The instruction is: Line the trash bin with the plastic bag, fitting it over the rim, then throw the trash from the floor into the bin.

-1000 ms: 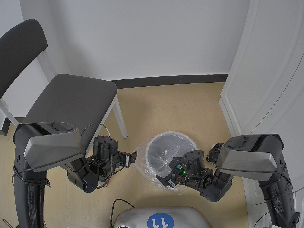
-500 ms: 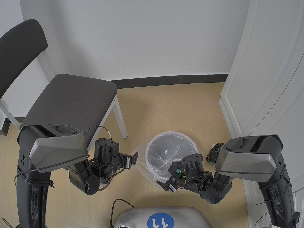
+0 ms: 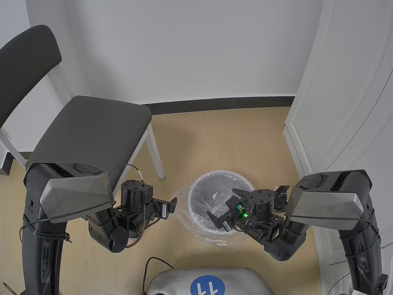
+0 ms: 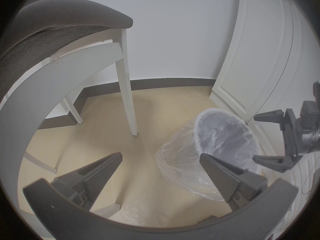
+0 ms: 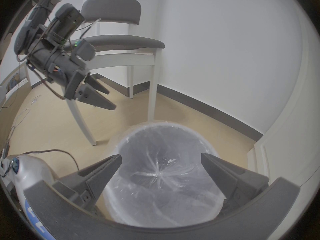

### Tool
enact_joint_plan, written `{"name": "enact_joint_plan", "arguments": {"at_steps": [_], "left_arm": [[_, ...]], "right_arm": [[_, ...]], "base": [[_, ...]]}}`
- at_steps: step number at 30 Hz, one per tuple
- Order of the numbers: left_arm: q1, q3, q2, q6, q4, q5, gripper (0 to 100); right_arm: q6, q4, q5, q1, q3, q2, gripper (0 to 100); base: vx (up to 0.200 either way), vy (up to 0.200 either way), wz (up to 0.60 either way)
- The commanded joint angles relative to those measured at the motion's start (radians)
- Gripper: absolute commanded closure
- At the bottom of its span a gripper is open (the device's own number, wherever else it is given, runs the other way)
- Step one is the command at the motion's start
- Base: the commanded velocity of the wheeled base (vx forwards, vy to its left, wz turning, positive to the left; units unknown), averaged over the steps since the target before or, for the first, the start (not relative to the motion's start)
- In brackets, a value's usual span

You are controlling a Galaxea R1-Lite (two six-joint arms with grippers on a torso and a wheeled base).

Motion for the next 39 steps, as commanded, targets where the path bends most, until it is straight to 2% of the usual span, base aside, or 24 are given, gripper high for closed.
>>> {"name": "enact_joint_plan", "arguments": {"at_steps": [1, 4, 10, 19, 28, 32, 34, 39], "left_arm": [[0.009, -0.001, -0.006, 0.001, -0.002, 0.001, 0], [0.012, 0.001, 0.002, 0.002, -0.034, 0.001, 0], [0.012, 0.003, 0.002, 0.004, -0.042, 0.001, 0], [0.012, 0.009, 0.003, 0.005, -0.042, 0.001, 0], [0.009, 0.01, 0.008, 0.005, -0.044, 0.001, 0], [0.011, 0.012, 0.008, 0.005, -0.044, 0.001, 0], [0.011, 0.013, 0.01, 0.005, -0.044, 0.001, 0], [0.011, 0.013, 0.01, 0.005, -0.042, 0.001, 0]], "right_arm": [[-0.001, 0.01, -0.017, -0.032, -0.121, 0.104, 0], [-0.001, 0.048, -0.042, -0.033, -0.182, 0.162, 0], [-0.002, 0.051, -0.043, -0.03, -0.175, 0.174, 0], [0.004, -0.002, -0.008, 0.019, -0.077, 0.148, 0], [-0.001, -0.007, 0.012, 0.019, -0.046, 0.147, 0], [-0.001, -0.01, 0.032, 0.019, -0.02, 0.124, 0], [-0.001, -0.008, 0.063, 0.02, 0.025, 0.093, 0], [-0.001, -0.008, 0.072, 0.017, 0.04, 0.09, 0]], "base": [[0.0, 0.0, 0.0], [0.0, 0.0, 0.0], [0.0, 0.0, 0.0], [0.0, 0.0, 0.0], [0.0, 0.0, 0.0], [0.0, 0.0, 0.0], [0.0, 0.0, 0.0], [0.0, 0.0, 0.0]]}}
